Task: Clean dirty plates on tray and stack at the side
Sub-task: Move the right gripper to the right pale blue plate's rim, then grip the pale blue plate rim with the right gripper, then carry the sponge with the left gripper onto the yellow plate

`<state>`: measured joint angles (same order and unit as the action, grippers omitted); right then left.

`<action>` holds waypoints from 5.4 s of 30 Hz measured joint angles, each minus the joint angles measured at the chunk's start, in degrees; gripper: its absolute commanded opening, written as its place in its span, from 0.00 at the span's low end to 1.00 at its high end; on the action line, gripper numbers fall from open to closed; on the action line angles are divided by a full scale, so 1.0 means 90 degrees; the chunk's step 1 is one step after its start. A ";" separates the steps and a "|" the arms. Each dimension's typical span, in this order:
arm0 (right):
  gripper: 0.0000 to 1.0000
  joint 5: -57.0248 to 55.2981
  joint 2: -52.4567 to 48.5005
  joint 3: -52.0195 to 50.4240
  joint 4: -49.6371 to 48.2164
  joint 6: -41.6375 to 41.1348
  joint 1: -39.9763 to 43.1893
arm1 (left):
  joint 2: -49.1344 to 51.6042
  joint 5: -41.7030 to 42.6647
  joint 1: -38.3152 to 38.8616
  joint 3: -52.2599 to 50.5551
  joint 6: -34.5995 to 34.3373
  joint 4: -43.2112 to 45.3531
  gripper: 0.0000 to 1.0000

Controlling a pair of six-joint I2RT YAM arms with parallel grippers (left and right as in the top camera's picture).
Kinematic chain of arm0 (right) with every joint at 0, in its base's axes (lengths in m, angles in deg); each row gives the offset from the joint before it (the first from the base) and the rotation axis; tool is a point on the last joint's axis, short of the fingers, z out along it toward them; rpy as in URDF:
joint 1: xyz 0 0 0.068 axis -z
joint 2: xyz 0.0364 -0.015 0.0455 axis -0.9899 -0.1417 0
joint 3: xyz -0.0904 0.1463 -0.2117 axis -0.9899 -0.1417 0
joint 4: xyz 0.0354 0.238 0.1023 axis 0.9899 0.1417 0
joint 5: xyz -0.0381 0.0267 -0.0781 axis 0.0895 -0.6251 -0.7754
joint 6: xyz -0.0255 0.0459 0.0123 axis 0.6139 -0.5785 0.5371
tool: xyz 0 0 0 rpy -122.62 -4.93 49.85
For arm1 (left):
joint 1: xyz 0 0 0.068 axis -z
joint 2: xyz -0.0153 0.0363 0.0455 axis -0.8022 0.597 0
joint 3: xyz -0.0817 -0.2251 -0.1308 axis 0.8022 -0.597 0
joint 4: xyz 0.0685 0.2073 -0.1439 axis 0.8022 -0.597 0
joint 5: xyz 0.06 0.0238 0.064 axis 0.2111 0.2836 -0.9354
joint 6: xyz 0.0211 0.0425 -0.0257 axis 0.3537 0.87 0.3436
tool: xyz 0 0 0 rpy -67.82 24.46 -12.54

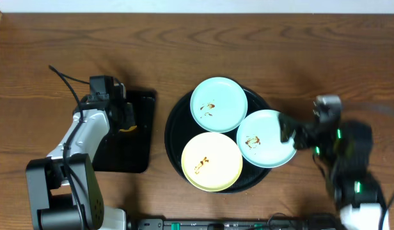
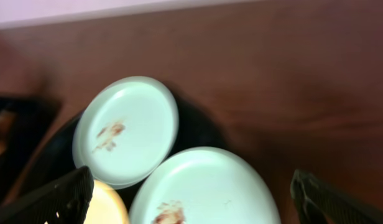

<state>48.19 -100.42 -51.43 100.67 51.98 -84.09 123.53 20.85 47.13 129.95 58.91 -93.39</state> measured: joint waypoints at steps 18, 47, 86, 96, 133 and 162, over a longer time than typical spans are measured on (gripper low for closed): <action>0.99 0.0833 -0.3422 0.1863 0.2606 0.0160 -0.1462 | 0.0000 -0.0010 0.0000 0.0005 0.0000 -0.0029 0.07; 0.87 0.0622 -0.3514 0.0729 0.2251 -0.1724 -0.3327 | 0.0000 -0.0010 0.0000 0.0007 -0.0022 -0.0029 0.07; 0.66 0.0070 -0.4619 0.0607 0.1928 -0.2348 -0.3322 | 0.0000 -0.0010 0.0000 0.0007 -0.0046 -0.0100 0.07; 0.59 0.0165 -0.4690 0.0607 0.1435 -0.1943 -0.3322 | 0.0000 -0.0010 0.0000 0.0007 -0.0046 -0.0102 0.08; 0.01 -0.0495 -0.4782 0.0593 0.0529 -0.1574 -0.3245 | -0.1202 0.0165 0.1547 0.0114 -0.0505 -0.1049 0.07; 0.01 -0.0508 -0.4779 0.0602 0.0750 -0.1661 -0.3201 | -0.1639 0.4733 0.3623 0.0114 -0.2533 -0.0918 0.07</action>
<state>43.62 -143.43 -46.01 107.43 37.03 -112.90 108.78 63.45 79.74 130.98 36.11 -101.65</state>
